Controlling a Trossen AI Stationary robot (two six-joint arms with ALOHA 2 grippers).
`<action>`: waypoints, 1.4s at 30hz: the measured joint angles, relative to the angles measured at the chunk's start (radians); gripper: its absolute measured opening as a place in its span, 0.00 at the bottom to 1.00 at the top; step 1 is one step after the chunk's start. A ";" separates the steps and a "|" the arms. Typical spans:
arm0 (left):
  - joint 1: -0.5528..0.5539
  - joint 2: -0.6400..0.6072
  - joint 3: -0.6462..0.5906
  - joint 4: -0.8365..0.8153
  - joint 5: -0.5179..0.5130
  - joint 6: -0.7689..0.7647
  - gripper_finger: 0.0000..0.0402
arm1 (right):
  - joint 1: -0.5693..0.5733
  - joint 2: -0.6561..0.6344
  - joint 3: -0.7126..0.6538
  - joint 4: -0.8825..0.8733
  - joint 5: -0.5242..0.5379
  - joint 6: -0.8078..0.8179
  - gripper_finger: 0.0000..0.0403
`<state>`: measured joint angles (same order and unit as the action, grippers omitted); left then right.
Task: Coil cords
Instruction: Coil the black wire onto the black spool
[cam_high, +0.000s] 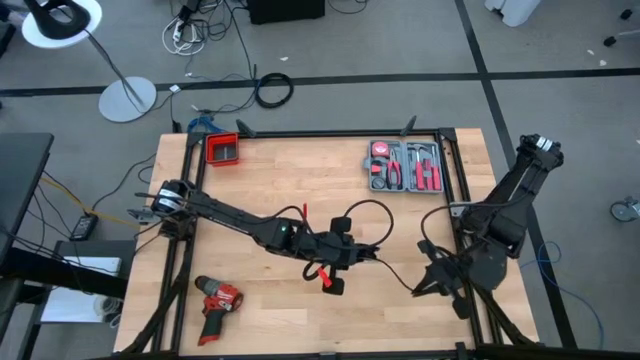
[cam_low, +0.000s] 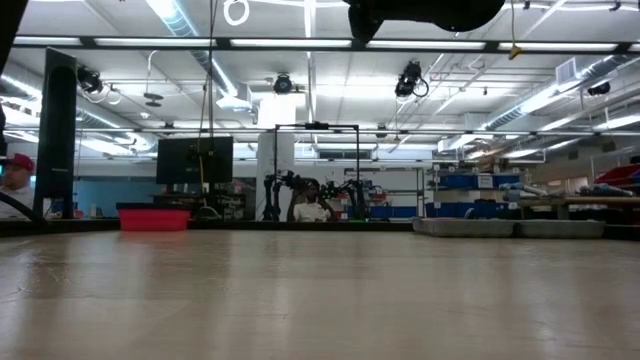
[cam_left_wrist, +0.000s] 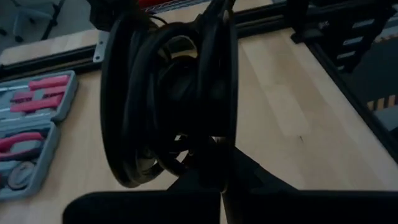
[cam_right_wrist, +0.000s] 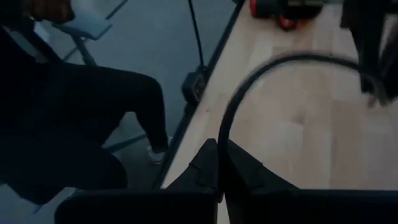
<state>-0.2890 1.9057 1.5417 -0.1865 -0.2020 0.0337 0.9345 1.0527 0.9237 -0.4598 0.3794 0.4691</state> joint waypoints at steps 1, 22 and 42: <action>0.000 0.000 0.000 0.002 0.006 -0.010 0.00 | 0.002 0.009 0.021 -0.014 0.003 -0.006 0.01; -0.015 0.000 0.000 0.084 0.334 -0.031 0.00 | -0.253 0.091 0.274 -0.291 -0.074 -0.441 0.01; -0.015 0.000 -0.001 0.152 0.391 -0.008 0.00 | -0.450 0.205 0.271 -0.157 -0.201 -0.640 0.01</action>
<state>-0.3038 1.9057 1.5409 -0.0343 0.1886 0.0257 0.4841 1.2577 1.1950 -0.6167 0.1780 -0.1711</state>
